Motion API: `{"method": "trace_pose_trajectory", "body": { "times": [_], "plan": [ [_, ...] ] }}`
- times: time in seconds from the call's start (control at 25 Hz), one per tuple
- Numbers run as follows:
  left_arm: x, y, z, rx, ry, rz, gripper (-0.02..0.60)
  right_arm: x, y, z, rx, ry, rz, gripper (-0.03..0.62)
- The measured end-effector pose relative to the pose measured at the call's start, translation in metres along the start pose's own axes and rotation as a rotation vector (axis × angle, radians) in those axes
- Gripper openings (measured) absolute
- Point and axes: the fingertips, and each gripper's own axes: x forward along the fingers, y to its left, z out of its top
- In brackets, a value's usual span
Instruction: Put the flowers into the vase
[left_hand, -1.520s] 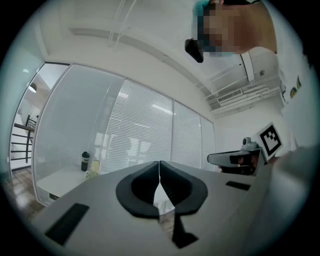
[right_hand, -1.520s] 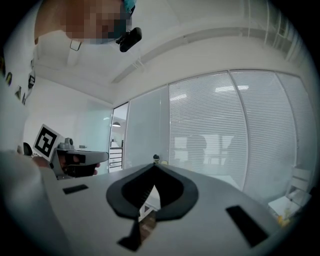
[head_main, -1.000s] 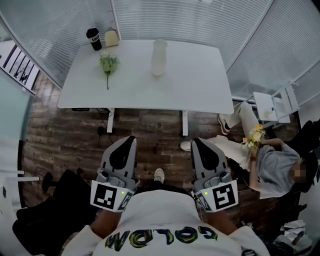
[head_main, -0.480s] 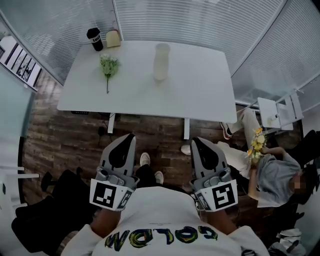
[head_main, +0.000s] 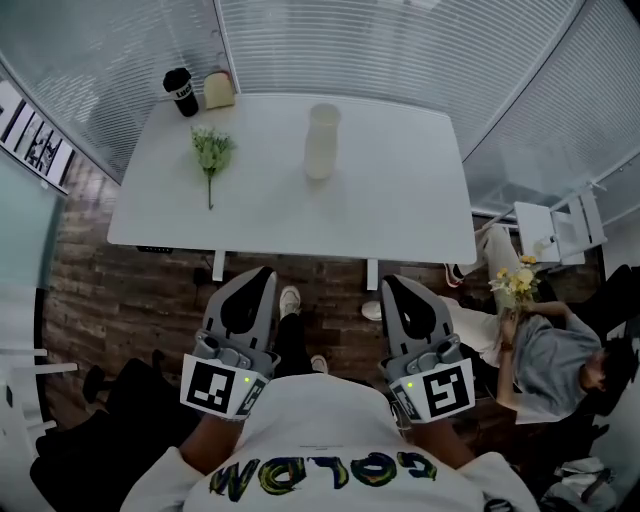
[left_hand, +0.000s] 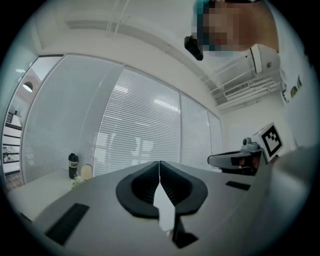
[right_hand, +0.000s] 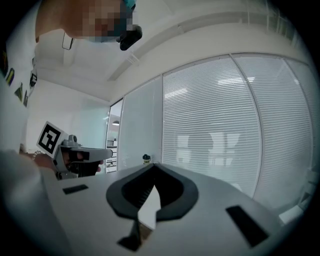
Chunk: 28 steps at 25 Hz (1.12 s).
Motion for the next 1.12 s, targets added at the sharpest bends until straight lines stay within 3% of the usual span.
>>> {"method": "trace_pose_trajectory", "body": {
  "times": [0.68, 1.12],
  "plan": [
    [0.152, 0.139, 0.011, -0.02, 0.006, -0.066, 0.015, 0.193, -0.062, 0.019, -0.045, 0.022, -0.04, 0.011],
    [0.235, 0.232, 0.011, -0.041, 0.025, -0.065, 0.015, 0.315, -0.106, 0.028, -0.058, 0.018, -0.072, 0.011]
  ]
}}
